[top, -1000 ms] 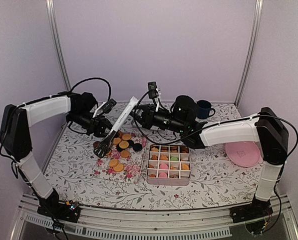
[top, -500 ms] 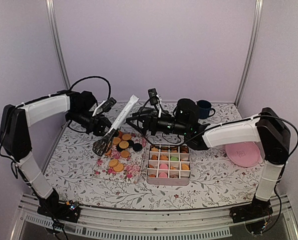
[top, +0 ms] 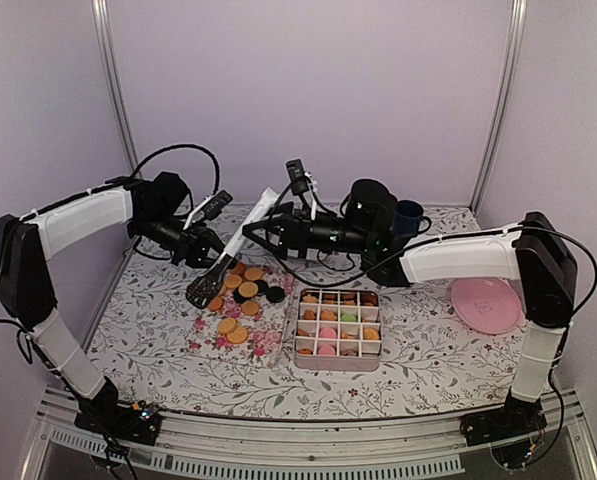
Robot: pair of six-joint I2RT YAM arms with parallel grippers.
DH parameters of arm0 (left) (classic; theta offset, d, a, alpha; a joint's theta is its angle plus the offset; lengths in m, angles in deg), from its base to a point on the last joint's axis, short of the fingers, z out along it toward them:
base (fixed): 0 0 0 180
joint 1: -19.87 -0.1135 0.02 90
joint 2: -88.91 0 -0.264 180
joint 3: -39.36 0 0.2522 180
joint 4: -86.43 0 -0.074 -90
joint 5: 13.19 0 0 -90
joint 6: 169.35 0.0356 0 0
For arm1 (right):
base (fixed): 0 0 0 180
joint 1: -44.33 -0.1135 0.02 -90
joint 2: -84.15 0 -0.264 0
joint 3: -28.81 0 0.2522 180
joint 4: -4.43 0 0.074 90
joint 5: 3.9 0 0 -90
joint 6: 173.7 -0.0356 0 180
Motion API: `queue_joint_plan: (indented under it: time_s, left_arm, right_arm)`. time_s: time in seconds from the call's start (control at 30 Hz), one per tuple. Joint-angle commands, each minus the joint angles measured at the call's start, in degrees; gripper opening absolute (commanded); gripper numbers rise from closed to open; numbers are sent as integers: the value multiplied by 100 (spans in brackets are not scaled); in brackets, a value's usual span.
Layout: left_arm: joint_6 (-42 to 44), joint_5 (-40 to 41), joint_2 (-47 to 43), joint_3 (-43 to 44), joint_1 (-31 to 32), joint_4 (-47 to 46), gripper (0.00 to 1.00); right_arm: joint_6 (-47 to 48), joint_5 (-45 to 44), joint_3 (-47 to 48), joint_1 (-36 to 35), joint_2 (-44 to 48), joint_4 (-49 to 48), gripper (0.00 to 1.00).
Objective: Pack the cookies
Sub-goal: Pass from the right arm to the left, then pass from the left arm to the right
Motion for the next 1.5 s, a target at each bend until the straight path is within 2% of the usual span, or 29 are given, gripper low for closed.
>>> queue_joint_plan:
  time_s: [0.0,0.2,0.37,0.67,0.9,1.03,1.2,1.33,1.47]
  left_arm:
    - [-131,-27,-178,-9,59,-224,0]
    - [-162,-34,-172,-32,101,-261,0]
    - [-243,46,-144,-72,159,-391,0]
    - [-480,380,-263,-313,170,-815,0]
    - [-590,391,-314,-391,174,-912,0]
    - [-555,409,-372,-445,168,-922,0]
    - [-546,401,-340,-416,170,-917,0]
    - [-524,417,-329,-388,171,-892,0]
    - [-439,434,-314,-388,172,-798,0]
  right_arm:
    - [-145,-18,240,24,-321,120,81]
    - [-241,17,311,22,-481,-9,78]
    - [-520,448,717,15,-837,-180,69]
    - [-685,380,623,61,-784,-408,58]
    - [-1122,379,400,226,-704,-1082,58]
    - [-1041,541,388,258,-654,-931,63]
    - [-898,828,495,270,-745,-496,63]
    - [-962,1057,586,271,-899,-386,62]
    - [-1039,1258,722,267,-1003,-385,57]
